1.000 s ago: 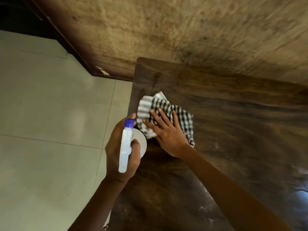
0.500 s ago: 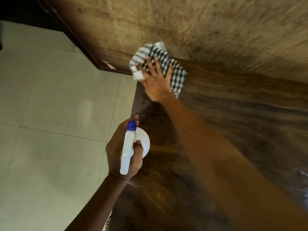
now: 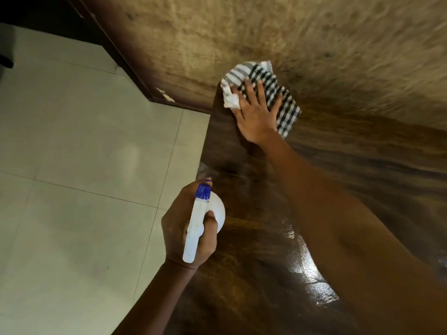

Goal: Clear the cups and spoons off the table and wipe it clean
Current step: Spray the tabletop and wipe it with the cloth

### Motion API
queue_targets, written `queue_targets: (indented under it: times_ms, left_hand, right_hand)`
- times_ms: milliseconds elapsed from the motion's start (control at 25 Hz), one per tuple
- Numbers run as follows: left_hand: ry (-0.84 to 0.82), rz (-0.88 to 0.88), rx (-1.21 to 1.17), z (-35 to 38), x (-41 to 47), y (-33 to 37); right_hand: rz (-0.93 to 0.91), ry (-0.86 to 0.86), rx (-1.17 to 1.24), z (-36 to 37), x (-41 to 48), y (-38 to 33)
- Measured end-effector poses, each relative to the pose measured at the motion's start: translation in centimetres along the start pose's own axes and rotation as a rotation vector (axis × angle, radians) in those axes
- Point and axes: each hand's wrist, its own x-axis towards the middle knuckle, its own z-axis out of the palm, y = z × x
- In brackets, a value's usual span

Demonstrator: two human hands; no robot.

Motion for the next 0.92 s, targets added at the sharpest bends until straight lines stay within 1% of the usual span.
queue_targets:
  times_ms: [80,120,240,280,320,360,440,480,520,560,600,640,720,800,840,920]
  left_hand:
    - [0.021,0.038,0.017,0.3,0.1,0.0]
    - [0.028,0.048,0.027,0.3,0.0,0.1]
    - [0.034,0.061,0.022,0.3,-0.1,0.0]
    - [0.040,0.032,0.008,0.3,-0.3,-0.1]
    - [0.038,-0.036,-0.023,0.2,-0.3,0.1]
    - [0.021,-0.099,-0.046,0.0,-0.5,0.3]
    - [0.054,-0.115,-0.011,-0.8,-1.1,1.0]
    - [0.071,-0.112,0.014,-1.5,-1.5,1.2]
    - [0.084,-0.128,0.016,-2.3,-1.9,1.2]
    - [0.090,-0.153,0.004,-2.9,-2.3,1.2]
    - [0.082,-0.179,-0.001,-3.8,-3.5,1.1]
    - [0.074,-0.192,-0.007,-4.8,-4.6,1.1]
    - [0.047,-0.198,-0.032,-6.6,-6.5,1.1]
    - [0.031,-0.190,-0.039,-8.8,-8.0,1.5]
    - [0.028,-0.191,-0.032,-9.6,-8.6,1.4]
    - [0.022,-0.199,-0.017,-11.0,-9.7,1.5]
  right_hand:
    - [0.007,0.002,-0.012,-0.1,2.0,-1.6]
    - [-0.044,0.000,-0.035,0.2,1.7,-2.5]
    - [-0.343,-0.015,-0.159,2.7,-4.4,-3.8]
    - [-0.426,-0.017,-0.179,3.5,-7.2,-3.3]
    - [-0.455,-0.032,-0.179,4.1,-9.5,-2.2]
    - [-0.405,-0.031,-0.175,4.4,-11.0,-0.6]
    - [-0.144,0.001,-0.105,3.8,-10.8,2.0]
    - [0.004,0.007,-0.034,3.1,-9.6,2.4]
    - [0.113,0.023,0.036,2.5,-8.0,2.0]
    - [0.172,0.036,0.072,2.0,-6.6,1.2]
    - [0.186,0.033,0.065,2.0,-6.3,-0.3]
    - [0.149,0.015,0.032,2.7,-6.5,-2.1]
    - [-0.062,-0.015,-0.075,4.7,-9.2,-5.5]
    - [-0.312,-0.030,-0.161,7.4,-15.1,-8.4]
    - [-0.402,-0.031,-0.188,8.7,-18.8,-9.2]
    - [-0.492,-0.042,-0.222,11.4,-26.2,-9.3]
